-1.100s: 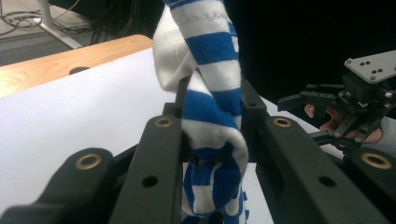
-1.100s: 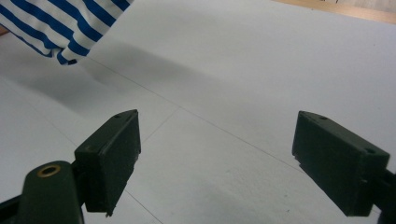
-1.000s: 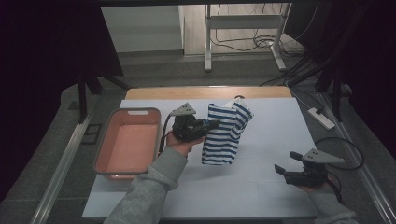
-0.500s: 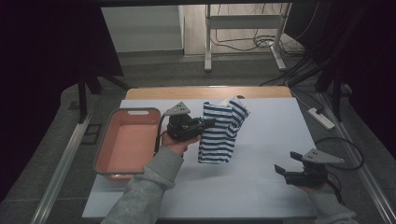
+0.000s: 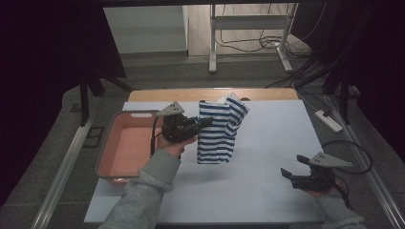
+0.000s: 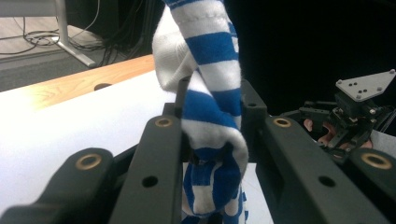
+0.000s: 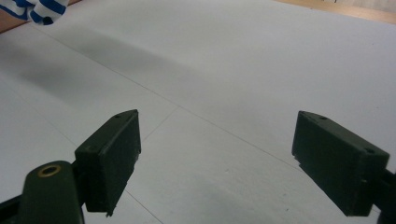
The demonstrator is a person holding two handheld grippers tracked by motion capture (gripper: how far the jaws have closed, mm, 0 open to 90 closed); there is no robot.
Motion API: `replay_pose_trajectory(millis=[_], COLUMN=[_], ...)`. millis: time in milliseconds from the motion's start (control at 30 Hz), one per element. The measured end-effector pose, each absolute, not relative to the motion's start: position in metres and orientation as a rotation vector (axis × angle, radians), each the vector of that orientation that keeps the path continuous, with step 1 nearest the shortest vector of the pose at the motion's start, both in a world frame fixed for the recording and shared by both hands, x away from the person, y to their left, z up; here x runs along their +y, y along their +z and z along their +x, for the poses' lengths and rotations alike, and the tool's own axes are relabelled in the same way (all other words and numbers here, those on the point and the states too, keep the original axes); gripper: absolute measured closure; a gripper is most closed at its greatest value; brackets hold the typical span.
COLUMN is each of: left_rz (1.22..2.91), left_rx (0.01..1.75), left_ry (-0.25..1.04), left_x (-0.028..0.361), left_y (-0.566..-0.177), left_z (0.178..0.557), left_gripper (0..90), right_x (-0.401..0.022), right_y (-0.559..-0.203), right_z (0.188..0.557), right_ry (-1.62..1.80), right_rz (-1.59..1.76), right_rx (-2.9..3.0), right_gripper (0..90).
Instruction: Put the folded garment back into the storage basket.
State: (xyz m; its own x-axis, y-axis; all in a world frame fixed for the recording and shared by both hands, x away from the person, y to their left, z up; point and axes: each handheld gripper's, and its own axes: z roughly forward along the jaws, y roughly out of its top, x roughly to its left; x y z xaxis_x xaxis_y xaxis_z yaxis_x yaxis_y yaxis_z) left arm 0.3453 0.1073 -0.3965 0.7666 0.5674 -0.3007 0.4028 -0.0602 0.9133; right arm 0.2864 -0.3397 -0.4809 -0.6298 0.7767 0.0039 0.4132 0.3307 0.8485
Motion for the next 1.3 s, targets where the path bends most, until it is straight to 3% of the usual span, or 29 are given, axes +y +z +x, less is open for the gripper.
replay_pose_trajectory(millis=[1300], left_rz=[1.6], left_rx=[0.833], left_ry=[0.214], left_x=[0.151], left_y=[-0.387], left_z=[0.341], left_gripper=[75.4], right_x=[-0.34], right_y=[-0.481], right_z=[0.286], right_ry=[1.22], right_rz=[1.052], right_rx=[2.196], right_gripper=[16.3])
